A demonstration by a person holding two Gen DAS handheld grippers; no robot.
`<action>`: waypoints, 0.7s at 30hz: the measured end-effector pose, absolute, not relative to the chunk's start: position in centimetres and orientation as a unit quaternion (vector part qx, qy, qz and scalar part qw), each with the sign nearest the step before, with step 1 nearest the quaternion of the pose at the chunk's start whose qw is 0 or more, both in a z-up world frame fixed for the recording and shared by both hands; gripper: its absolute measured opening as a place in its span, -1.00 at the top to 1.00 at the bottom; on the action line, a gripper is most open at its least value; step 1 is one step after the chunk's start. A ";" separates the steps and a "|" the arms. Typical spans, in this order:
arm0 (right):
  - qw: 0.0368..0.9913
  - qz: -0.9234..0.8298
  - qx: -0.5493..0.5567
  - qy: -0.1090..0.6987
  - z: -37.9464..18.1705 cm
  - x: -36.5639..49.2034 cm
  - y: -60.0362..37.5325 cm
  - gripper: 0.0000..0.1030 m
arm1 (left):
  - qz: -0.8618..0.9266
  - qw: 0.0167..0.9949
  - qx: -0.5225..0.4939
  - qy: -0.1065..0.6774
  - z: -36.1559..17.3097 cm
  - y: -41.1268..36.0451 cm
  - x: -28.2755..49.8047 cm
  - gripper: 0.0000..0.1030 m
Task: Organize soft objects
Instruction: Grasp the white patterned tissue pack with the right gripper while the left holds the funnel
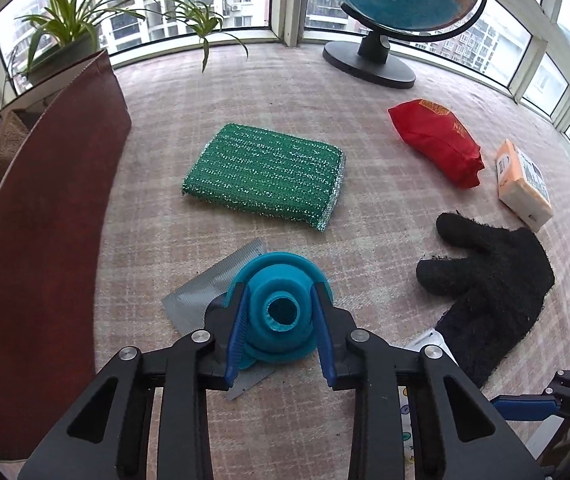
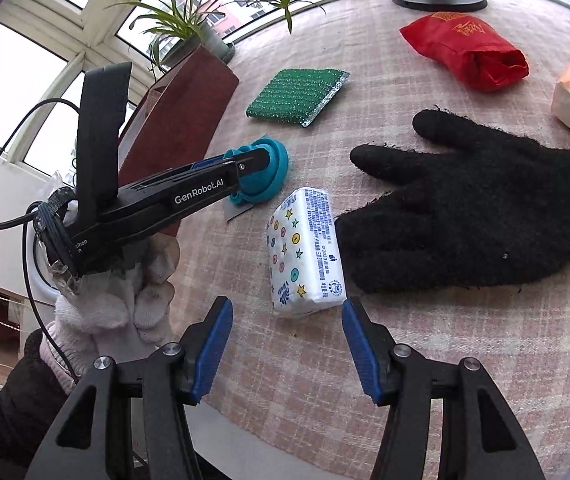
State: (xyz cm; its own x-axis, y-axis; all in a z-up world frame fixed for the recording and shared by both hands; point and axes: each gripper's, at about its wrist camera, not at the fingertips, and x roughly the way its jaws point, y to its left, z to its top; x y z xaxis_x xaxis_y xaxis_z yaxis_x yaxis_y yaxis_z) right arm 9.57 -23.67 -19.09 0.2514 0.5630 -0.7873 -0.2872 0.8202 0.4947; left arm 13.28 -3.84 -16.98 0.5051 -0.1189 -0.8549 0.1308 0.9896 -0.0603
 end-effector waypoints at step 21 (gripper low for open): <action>0.783 0.251 0.098 0.560 -20.1 11.5 -22.1 0.05 | -0.084 0.863 -0.022 0.497 -17.0 -3.1 13.4 0.47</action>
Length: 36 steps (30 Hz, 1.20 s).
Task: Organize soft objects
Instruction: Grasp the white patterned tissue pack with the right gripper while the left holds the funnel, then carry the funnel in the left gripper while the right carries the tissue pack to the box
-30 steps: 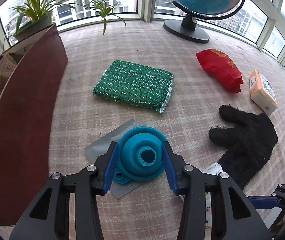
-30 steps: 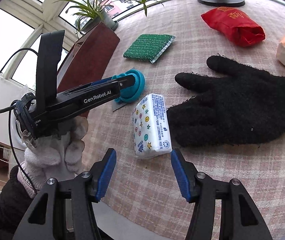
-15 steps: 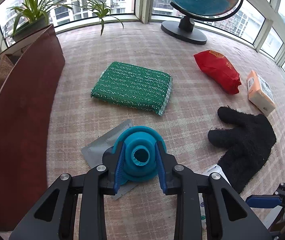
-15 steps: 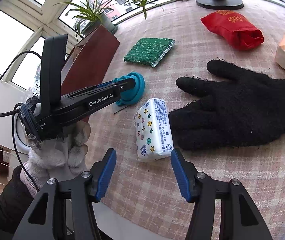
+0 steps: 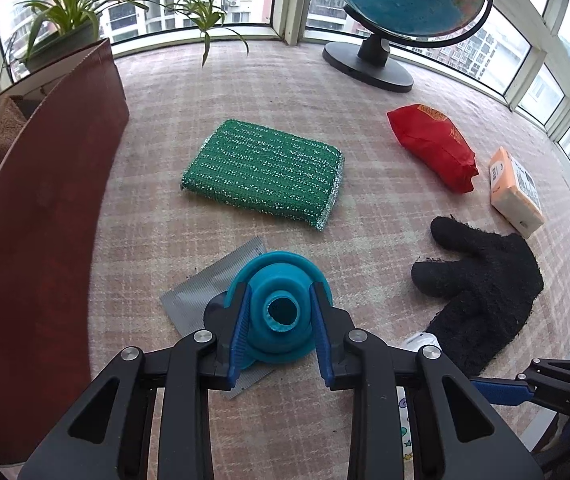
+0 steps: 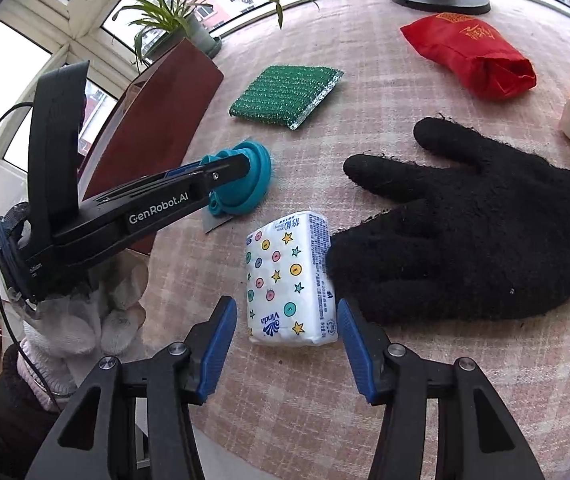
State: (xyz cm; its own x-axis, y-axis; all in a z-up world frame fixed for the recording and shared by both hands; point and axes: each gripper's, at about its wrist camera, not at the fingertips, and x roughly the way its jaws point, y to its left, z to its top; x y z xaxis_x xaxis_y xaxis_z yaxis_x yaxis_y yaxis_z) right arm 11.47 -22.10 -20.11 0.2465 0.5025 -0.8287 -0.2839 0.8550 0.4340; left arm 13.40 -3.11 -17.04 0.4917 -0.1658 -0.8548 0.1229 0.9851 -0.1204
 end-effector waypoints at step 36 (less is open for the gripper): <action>0.827 0.260 0.061 0.494 -14.8 9.6 -20.4 0.42 | -0.119 0.884 -0.064 0.447 -9.4 0.9 8.9 0.47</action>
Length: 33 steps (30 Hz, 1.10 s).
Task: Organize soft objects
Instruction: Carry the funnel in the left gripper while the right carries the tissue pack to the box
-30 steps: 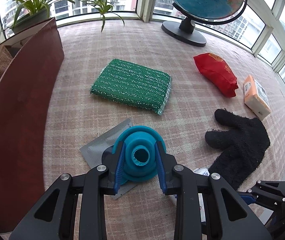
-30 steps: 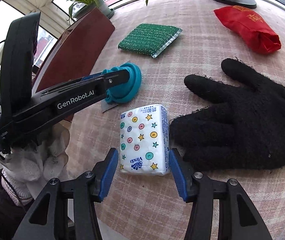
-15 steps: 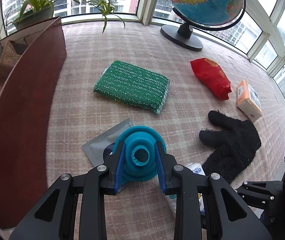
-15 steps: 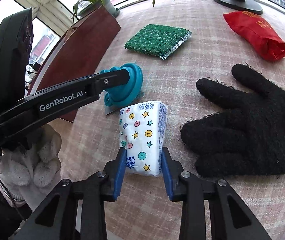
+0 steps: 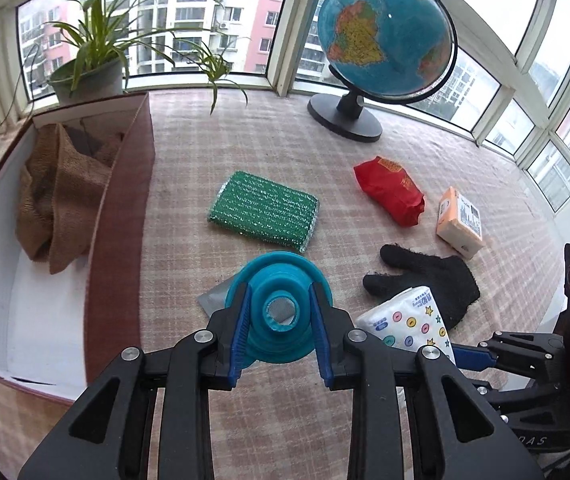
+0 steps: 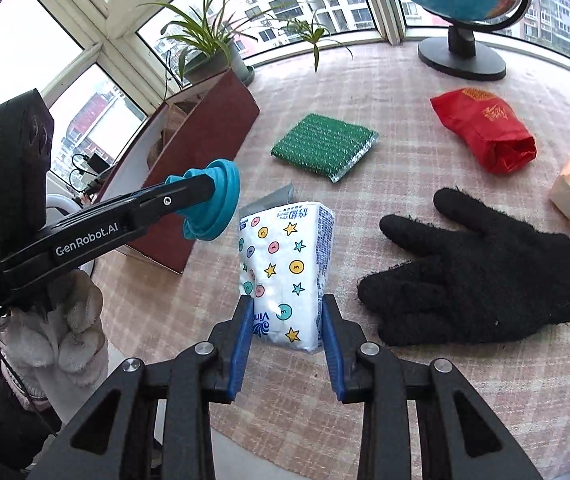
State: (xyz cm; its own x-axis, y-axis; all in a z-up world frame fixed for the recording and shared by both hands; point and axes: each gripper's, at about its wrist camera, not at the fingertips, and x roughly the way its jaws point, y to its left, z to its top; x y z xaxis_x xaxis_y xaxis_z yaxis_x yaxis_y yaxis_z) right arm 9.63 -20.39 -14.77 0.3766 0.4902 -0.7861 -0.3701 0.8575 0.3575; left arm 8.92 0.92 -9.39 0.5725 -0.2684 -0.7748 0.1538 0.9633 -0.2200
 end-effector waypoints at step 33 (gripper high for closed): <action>0.833 0.352 -0.015 0.426 -8.4 12.8 -0.8 0.42 | 0.036 0.896 -0.100 0.430 -6.5 20.8 7.9 0.47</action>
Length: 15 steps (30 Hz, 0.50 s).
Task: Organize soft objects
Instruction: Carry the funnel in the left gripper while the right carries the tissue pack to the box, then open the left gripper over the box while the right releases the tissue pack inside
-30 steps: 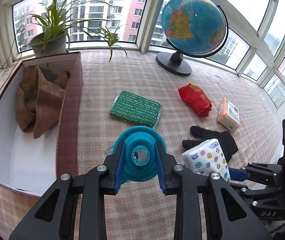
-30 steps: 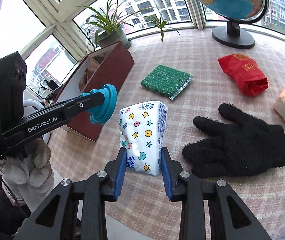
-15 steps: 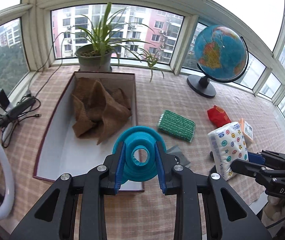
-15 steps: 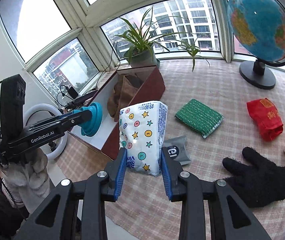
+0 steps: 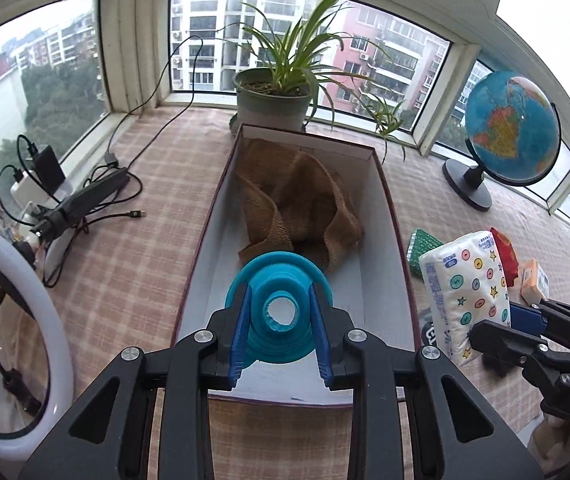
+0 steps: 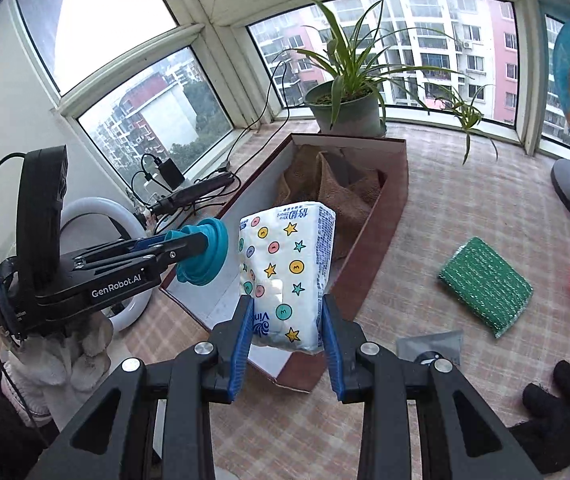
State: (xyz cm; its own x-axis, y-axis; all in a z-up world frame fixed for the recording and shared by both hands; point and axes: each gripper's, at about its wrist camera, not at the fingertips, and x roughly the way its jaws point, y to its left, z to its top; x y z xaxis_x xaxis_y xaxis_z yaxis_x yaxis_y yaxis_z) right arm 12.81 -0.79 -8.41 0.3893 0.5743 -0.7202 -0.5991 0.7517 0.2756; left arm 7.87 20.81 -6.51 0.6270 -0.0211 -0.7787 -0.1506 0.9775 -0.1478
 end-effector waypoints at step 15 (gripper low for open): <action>0.823 0.334 -0.066 0.456 -11.6 14.8 4.7 0.31 | 0.026 0.881 -0.087 0.465 -8.5 22.3 9.8 0.40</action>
State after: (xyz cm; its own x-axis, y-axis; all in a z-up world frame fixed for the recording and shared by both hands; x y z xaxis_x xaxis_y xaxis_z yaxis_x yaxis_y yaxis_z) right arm 14.76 4.67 -11.56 0.3618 0.4888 -0.7938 -0.6087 0.7688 0.1960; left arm 9.79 22.29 -8.51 0.5664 -0.0359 -0.8233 -0.1263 0.9835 -0.1298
